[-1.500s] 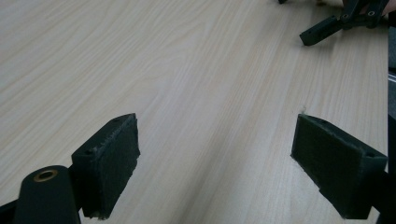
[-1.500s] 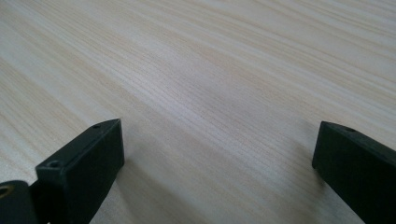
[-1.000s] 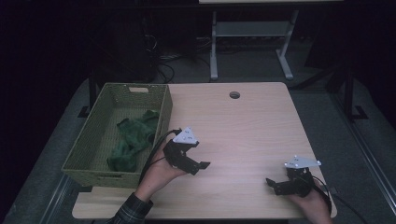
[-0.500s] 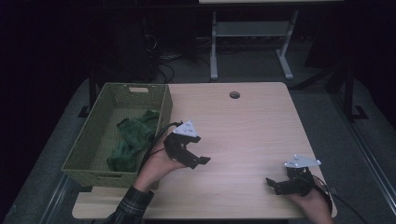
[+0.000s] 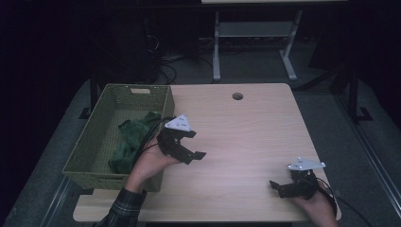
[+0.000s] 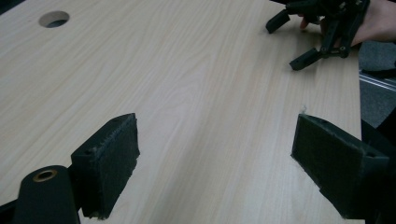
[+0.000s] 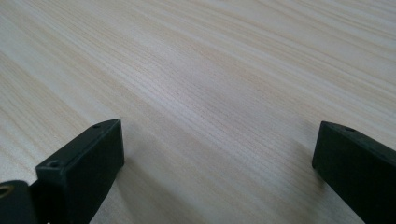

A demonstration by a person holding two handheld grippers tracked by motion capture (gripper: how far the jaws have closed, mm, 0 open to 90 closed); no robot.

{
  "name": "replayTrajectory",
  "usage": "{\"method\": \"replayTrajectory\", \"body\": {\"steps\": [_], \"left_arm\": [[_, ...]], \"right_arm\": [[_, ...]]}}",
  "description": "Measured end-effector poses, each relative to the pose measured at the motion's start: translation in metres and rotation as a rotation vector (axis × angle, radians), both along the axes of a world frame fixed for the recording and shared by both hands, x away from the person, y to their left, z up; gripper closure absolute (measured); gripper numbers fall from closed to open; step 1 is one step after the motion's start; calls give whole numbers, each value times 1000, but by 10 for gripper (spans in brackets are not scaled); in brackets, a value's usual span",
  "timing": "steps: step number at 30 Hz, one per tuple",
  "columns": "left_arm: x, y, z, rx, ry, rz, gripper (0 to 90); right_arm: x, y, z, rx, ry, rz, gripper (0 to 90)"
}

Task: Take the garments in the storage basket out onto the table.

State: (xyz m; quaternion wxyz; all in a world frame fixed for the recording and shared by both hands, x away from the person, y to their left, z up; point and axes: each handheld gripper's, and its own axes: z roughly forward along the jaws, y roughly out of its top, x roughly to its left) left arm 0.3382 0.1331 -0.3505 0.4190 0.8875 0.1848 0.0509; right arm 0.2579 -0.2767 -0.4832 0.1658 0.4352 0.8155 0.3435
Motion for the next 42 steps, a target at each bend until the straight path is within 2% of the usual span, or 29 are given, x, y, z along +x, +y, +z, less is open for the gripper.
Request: {"method": "replayTrajectory", "body": {"steps": [17, 28, 42], "left_arm": [[3, 32, 14, -10, -21, 60, 142], [5, 49, 20, -30, -18, 96, 144], [17, 70, 29, -6, -37, 129, 147]], "right_arm": [[0, 0, 0, 0, 0, 0, 17], [0, 0, 0, 0, 0, 1, 17], [0, 0, 0, 0, 0, 0, 17]]}}
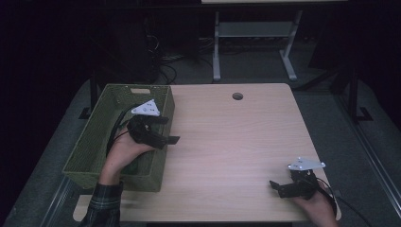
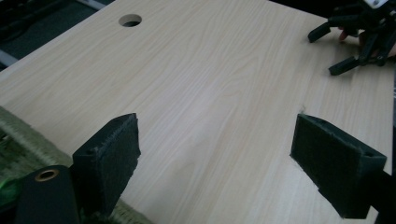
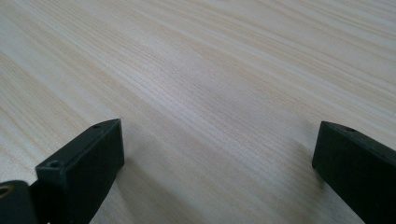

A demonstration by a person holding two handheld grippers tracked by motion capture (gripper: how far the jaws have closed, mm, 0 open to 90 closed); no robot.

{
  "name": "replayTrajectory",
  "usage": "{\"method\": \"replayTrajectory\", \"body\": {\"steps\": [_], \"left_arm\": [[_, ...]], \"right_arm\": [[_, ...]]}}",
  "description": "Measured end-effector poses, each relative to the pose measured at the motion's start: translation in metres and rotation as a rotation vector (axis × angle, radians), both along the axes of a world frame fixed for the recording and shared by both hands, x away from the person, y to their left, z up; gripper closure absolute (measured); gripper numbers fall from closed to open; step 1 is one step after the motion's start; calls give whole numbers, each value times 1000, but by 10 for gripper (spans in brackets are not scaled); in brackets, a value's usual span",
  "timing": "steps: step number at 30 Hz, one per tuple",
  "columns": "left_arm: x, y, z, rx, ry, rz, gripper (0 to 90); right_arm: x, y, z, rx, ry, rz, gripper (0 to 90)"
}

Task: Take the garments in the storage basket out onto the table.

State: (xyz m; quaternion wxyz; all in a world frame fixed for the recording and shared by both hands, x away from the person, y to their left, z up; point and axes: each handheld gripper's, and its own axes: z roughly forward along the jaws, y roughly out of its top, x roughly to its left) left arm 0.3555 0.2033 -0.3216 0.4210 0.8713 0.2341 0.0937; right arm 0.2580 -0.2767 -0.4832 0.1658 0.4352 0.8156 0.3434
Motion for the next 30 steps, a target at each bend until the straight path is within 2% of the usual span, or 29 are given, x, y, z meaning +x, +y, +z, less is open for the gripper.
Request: {"method": "replayTrajectory", "body": {"steps": [4, 14, 19, 23, 30], "left_arm": [[3, 9, 0, -4, -1, 24, 151], [8, 32, -2, 19, -7, 101, 192], [9, 44, -4, 40, -12, 146, 217], [10, 53, -6, 77, -17, 179, 234], [13, 66, -10, 83, -4, 213, 278]], "right_arm": [[0, 0, 0, 0, 0, 0, 17], [0, 0, 0, 0, 0, 0, 18], [0, 0, 0, 0, 0, 0, 17], [0, 0, 0, 0, 1, 0, 17], [0, 0, 0, 0, 0, 0, 17]]}}
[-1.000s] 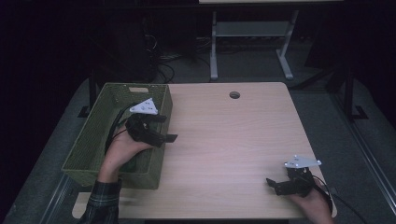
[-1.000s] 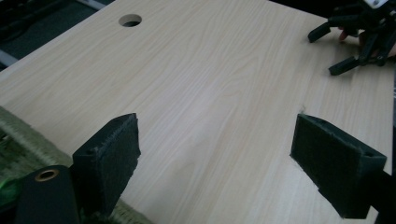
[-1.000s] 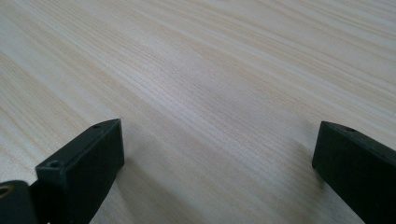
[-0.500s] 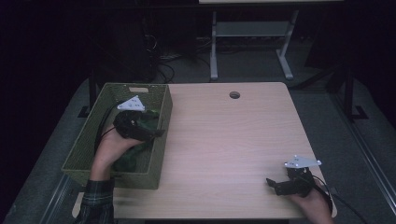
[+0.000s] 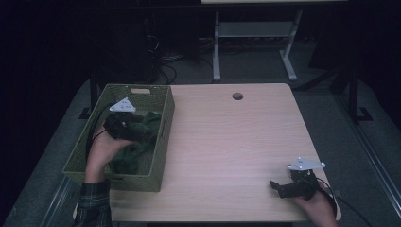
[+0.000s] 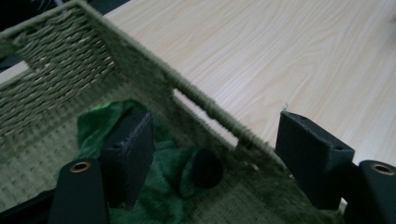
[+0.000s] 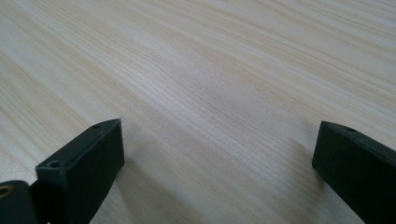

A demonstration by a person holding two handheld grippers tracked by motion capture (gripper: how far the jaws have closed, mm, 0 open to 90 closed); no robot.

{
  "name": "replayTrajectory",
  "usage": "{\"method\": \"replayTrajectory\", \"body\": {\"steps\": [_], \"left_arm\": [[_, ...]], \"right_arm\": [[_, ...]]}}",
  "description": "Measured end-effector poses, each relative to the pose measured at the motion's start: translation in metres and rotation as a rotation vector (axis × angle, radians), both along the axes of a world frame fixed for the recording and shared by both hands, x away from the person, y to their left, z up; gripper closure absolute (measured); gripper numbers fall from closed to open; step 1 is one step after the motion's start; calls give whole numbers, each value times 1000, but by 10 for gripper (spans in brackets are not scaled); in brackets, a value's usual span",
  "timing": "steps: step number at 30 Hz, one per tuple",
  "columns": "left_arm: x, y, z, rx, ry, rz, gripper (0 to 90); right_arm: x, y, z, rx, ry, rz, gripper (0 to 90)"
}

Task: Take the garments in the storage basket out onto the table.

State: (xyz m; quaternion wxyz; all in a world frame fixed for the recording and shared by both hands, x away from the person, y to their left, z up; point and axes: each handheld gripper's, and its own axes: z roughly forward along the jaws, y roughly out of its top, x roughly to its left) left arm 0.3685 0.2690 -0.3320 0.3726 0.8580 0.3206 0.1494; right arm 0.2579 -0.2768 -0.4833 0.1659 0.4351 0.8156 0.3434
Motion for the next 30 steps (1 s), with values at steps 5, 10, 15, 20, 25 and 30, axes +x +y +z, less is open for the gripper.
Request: {"method": "replayTrajectory", "body": {"steps": [5, 10, 15, 20, 25, 30], "left_arm": [[2, 9, -3, 19, 1, 29, 307], [3, 17, -7, 50, 5, 62, 325], [4, 24, -12, 74, 14, 95, 334], [6, 29, -18, 105, 29, 119, 340], [7, 35, -24, 123, 53, 137, 340], [10, 39, -31, 138, 76, 157, 339]], "right_arm": [[0, 0, 0, 0, 0, 0, 17], [0, 0, 0, 0, 0, -1, 17], [0, 0, 0, 0, 0, 0, 18], [0, 0, 0, 0, 1, 0, 17], [0, 0, 0, 0, 0, 0, 18], [0, 0, 0, 0, 1, -1, 17]]}}
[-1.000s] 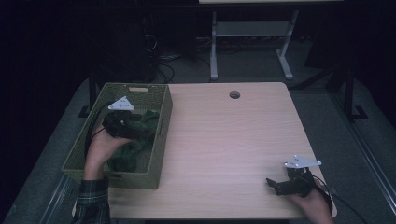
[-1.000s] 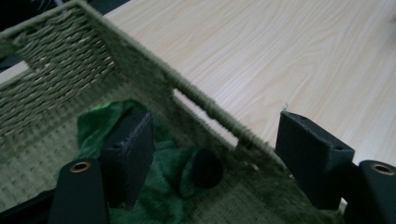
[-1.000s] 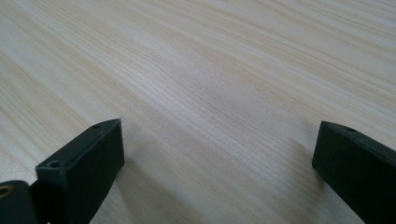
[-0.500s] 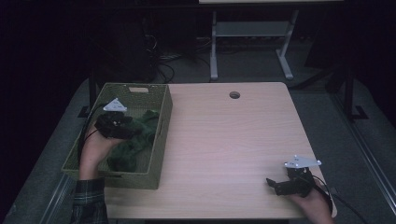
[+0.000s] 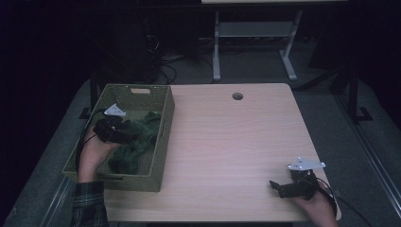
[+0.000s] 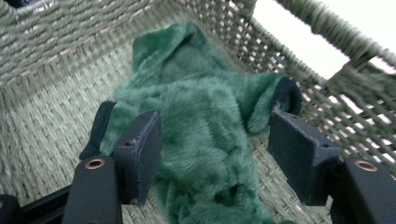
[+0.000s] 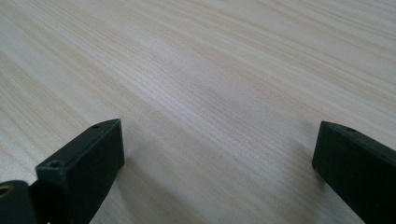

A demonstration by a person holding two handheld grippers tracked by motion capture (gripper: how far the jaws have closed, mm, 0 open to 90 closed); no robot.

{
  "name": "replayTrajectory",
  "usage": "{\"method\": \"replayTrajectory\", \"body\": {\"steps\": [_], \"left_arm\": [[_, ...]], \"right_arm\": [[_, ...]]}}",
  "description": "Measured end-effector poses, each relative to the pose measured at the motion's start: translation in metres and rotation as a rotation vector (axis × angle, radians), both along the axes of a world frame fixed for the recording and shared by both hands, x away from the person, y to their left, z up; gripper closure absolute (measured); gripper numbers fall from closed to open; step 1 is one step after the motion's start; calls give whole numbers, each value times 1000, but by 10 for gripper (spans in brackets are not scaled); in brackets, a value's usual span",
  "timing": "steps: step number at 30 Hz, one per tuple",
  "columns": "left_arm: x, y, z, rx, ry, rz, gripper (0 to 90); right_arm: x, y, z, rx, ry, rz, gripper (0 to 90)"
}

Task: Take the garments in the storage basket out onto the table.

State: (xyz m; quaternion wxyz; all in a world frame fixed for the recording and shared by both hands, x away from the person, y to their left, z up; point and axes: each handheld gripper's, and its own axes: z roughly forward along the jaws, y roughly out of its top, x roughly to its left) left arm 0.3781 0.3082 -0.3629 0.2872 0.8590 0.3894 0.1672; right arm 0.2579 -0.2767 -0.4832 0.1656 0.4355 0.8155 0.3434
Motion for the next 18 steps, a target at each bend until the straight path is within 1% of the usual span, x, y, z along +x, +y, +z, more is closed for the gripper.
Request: {"method": "replayTrajectory", "body": {"steps": [4, 9, 12, 18], "left_arm": [[3, 1, -9, 19, 32, 10, 338], [6, 1, -17, 32, 65, 13, 335], [9, 1, -23, 51, 89, 33, 319], [14, -2, -35, 61, 137, 35, 294]], "right_arm": [[0, 0, 0, 0, 0, 0, 17], [0, 0, 0, 0, 0, 0, 17], [0, 0, 0, 0, 0, 0, 18], [0, 0, 0, 0, -1, 1, 17]]}}
